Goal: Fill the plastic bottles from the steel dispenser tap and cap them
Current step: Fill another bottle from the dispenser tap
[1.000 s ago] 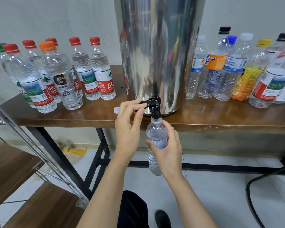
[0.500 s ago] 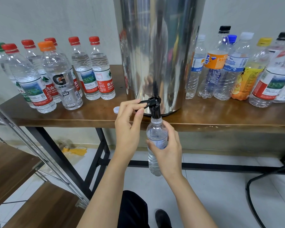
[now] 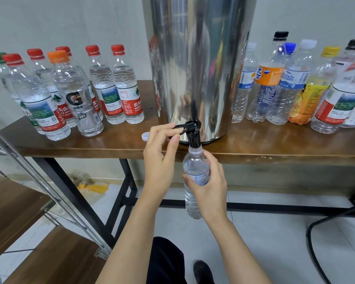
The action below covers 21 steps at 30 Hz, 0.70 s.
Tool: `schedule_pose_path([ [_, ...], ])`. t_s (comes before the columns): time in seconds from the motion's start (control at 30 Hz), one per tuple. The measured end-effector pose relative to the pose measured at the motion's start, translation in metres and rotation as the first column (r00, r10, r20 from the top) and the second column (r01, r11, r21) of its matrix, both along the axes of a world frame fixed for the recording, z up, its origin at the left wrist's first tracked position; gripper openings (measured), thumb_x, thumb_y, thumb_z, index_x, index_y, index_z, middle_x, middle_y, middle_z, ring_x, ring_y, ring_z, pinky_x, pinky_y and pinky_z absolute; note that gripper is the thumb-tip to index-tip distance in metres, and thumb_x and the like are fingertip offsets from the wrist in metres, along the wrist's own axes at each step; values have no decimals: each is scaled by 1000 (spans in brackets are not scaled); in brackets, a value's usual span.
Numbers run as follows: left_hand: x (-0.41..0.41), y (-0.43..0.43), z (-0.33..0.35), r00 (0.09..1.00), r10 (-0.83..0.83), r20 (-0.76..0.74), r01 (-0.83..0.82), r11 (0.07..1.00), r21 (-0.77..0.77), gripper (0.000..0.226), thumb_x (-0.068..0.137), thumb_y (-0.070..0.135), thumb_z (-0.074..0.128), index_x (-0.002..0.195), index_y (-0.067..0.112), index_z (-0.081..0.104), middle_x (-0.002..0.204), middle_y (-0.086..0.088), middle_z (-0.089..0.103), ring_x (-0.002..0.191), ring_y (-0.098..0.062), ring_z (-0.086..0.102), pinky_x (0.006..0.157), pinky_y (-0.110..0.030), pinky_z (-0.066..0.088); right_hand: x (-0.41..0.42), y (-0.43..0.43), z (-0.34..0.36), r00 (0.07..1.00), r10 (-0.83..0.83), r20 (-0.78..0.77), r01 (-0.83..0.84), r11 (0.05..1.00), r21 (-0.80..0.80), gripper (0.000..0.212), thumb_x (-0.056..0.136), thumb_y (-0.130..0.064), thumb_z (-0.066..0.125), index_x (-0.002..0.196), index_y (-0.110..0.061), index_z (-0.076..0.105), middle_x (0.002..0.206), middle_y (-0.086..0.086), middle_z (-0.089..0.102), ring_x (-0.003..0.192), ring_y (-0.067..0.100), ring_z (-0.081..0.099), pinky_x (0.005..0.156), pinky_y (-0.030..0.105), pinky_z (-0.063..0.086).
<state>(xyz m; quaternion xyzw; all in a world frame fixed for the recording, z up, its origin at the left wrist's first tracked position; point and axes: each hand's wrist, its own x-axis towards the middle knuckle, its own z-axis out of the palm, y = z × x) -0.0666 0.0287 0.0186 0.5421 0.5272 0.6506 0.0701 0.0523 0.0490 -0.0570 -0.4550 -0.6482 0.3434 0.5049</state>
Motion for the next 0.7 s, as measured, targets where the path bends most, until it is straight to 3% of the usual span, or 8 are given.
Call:
schedule_pose_path([
  [0.37,-1,1,-1,1000,-3,6,3,1000,7,19,100,10,56,105,24,68,116,9,59,115,0,55,95,-20,44,1,0,0,1000,6,-12,-6,1000,3,73,77,-22,84,137,-39,47,133,-19,50,115,-18,43,86,-2,34],
  [0.57,0,0,0,1000,-18,15,17,1000,15,19,99,14,56,104,28,67,117,12,59,114,-1,56,86,-15,45,0,0,1,1000,11,-26,-10,1000,16,71,77,-19,84,135,-39,48,131,-17,52,112,-23,42,85,-3,32],
  [0.7,-1,0,-1,1000,-19,15,18,1000,8,20,100,13,56,104,28,67,118,13,58,115,0,55,90,-17,44,0,0,1,1000,10,-29,-10,1000,20,71,77,-20,84,135,-40,48,131,-19,52,115,-19,43,86,-3,32],
])
